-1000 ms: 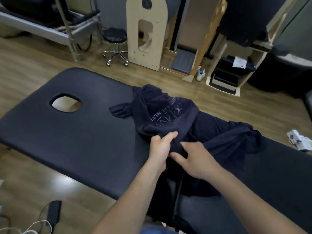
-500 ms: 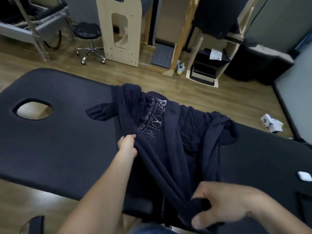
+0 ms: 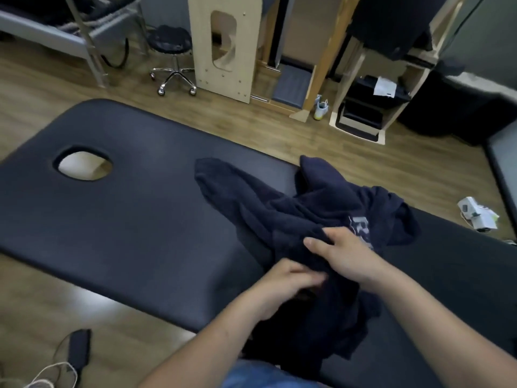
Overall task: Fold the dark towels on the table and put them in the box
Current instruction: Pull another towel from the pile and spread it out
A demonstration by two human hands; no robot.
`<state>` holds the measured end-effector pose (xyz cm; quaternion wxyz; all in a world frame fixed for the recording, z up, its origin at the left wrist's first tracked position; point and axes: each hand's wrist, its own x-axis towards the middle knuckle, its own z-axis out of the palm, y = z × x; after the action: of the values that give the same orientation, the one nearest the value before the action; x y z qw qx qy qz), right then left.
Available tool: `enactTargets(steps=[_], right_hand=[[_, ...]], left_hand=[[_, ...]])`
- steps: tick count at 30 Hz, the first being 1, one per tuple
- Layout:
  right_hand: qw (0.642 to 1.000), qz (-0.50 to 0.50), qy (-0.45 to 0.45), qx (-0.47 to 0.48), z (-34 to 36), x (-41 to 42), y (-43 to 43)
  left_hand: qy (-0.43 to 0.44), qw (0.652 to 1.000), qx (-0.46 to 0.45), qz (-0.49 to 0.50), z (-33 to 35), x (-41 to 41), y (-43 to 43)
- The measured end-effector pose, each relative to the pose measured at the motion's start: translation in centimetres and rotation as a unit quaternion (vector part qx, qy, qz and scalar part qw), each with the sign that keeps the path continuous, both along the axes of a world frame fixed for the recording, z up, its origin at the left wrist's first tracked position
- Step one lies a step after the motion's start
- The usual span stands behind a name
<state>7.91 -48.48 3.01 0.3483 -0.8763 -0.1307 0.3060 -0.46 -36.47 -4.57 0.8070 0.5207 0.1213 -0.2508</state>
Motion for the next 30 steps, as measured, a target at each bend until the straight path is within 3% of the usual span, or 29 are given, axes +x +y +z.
enactTargets(steps=[2,5,8,11,13,16,18,20,22,23,27,29,30], right_hand=[[0.991,-0.036,0.114,0.066,0.3,-0.2,0.0],[0.963,0.010,0.247,0.105,1.6,-0.6,-0.3],[0.951,0.045,0.289,0.099,2.7,-0.2,-1.4],[0.955,-0.005,0.281,0.091,3.6,0.3,-3.1],[0.963,-0.030,0.259,0.074,3.8,0.3,-3.8],[0.974,-0.073,0.208,0.051,3.6,0.2,-4.0],[0.960,-0.169,0.200,0.100,3.1,0.6,-4.7],[0.934,-0.247,0.200,0.161,3.0,1.4,-5.8],[0.924,-0.254,0.213,0.193,2.6,1.6,-6.9],[0.929,-0.235,0.217,0.188,2.3,1.2,-7.2],[0.946,-0.221,0.191,0.143,0.5,-0.1,-6.7],[0.943,-0.229,0.200,0.136,-0.5,-0.2,-6.0],[0.947,-0.225,0.193,0.125,-1.1,-0.3,-5.7]], left_hand=[[0.065,0.989,-0.088,0.098,-2.1,-0.4,1.3],[0.148,0.948,-0.209,0.189,-4.2,-0.6,1.2],[0.176,0.899,-0.262,0.304,-4.7,1.3,1.8],[0.144,0.841,-0.308,0.420,-3.5,4.3,4.7],[0.095,0.845,-0.313,0.423,-1.6,6.0,6.4],[0.043,0.893,-0.246,0.375,1.3,7.6,6.4],[-0.007,0.927,-0.182,0.327,2.7,7.0,5.6],[-0.094,0.971,-0.115,0.190,3.8,5.1,3.9],[-0.143,0.988,-0.047,0.030,3.6,3.1,1.7],[-0.132,0.991,-0.007,-0.001,2.9,2.3,0.8],[-0.053,0.982,0.165,0.075,-0.7,0.7,0.4],[-0.064,0.954,0.288,0.042,-1.8,-0.1,0.8],[-0.080,0.921,0.380,0.022,-2.1,-0.5,1.0]])
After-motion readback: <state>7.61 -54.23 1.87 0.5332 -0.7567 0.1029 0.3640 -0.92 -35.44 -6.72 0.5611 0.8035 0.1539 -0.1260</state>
